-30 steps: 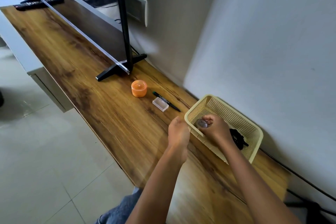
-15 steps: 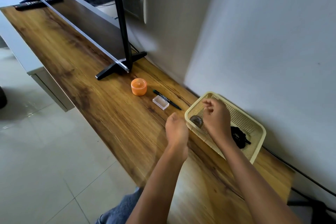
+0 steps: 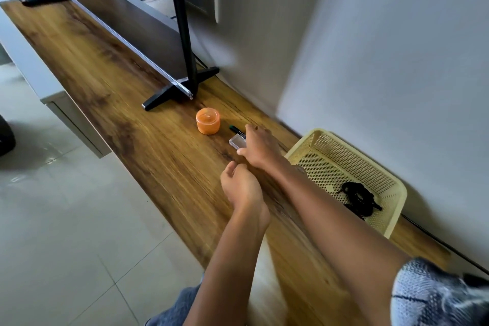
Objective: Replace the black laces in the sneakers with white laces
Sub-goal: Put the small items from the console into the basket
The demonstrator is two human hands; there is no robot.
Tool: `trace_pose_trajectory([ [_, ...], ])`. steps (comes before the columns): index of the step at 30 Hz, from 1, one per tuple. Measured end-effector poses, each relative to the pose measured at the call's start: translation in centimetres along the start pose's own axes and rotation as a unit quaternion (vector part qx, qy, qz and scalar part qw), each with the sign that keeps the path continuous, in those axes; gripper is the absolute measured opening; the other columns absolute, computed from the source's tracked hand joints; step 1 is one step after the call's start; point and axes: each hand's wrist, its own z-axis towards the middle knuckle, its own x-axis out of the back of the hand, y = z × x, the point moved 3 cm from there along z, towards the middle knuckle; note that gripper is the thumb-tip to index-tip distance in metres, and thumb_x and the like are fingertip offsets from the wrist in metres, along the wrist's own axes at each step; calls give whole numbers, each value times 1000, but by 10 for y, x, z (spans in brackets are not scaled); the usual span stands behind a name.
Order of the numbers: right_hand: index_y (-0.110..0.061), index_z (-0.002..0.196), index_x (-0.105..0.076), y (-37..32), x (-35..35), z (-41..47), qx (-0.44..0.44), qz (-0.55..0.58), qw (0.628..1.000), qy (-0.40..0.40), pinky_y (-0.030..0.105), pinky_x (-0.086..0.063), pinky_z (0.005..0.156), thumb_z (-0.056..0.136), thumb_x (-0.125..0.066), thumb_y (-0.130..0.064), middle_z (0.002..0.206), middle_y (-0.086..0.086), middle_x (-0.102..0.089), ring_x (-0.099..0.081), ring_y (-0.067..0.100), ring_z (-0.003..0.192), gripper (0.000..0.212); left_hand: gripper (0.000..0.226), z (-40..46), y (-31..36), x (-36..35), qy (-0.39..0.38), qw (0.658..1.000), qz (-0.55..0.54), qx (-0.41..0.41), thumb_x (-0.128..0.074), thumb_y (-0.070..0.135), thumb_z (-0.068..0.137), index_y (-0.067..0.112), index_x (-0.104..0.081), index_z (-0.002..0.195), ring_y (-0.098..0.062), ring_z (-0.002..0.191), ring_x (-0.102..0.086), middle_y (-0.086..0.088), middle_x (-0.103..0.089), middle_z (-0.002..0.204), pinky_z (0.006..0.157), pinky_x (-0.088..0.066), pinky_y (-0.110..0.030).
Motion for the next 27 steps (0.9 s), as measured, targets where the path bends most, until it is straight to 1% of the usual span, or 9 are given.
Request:
trace_pose_trajectory([
  [4,-7,126,-47,3,-8,1,-26,10,1000,2,40,-45,95,83,-72,-26,130,15,-51,-47,32,121,54,36,-2,3,3,4,1000,-21,21,-47,20,96,14,-55,131,-23,110,-58,-14,-54,135,70,-42,-26],
  [7,-8,125,-50,4,-12,3,-67,47,996,-41,40,-45,96,74,-79,-33,130,15,-52,-49,33,120,64,36,-3,6,3,6,999,-25,22,-48,20,96,12,-56,130,-13,87,-53,-12,-56,133,62,-39,-22],
  [10,-8,123,-51,2,-13,-1,-71,58,992,-83,37,-46,91,74,-79,-31,125,15,-55,-54,32,115,61,36,-5,6,4,8,999,-19,30,-49,21,96,13,-55,130,-16,98,-59,-10,-60,127,62,-40,-22],
  [13,-3,114,-55,1,-12,-5,-49,63,993,-91,37,-44,85,83,-70,-27,117,17,-60,-57,32,108,42,35,-2,5,3,2,999,-14,34,-49,19,93,14,-57,128,-14,85,-55,-6,-62,111,61,-44,-25],
  [17,2,118,-54,-6,-3,-15,-30,54,993,-97,38,-38,95,95,-54,-25,123,20,-57,-49,35,118,36,35,1,2,1,7,999,-5,37,-52,22,92,15,-57,126,-22,105,-60,-9,-63,117,90,-52,-37],
  [19,3,118,-54,-9,-1,-18,-29,55,993,-98,39,-38,96,96,-51,-22,124,21,-55,-49,37,118,33,34,1,2,2,14,999,-1,35,-52,22,92,14,-58,125,-24,107,-60,-9,-64,116,92,-50,-39],
  [22,-2,100,-58,-10,1,-21,-30,78,993,-87,37,-42,83,94,-54,-18,113,21,-60,-56,37,108,18,34,-2,4,4,18,999,3,32,-48,22,92,16,-57,125,-21,105,-59,-7,-63,116,82,-50,-34],
  [24,-1,100,-60,-8,8,-23,-39,102,992,-70,31,-39,71,91,-57,-15,108,18,-63,-59,33,102,17,36,-5,5,4,19,999,7,32,-46,24,93,17,-54,128,-21,105,-57,-7,-60,119,79,-48,-32],
  [27,-5,94,-61,-4,33,-30,-35,142,988,-43,24,-35,60,90,-59,-14,94,13,-64,-57,24,84,10,40,-6,5,3,12,999,20,27,-44,25,93,16,-53,132,-26,117,-54,-9,-56,131,89,-47,-37],
])
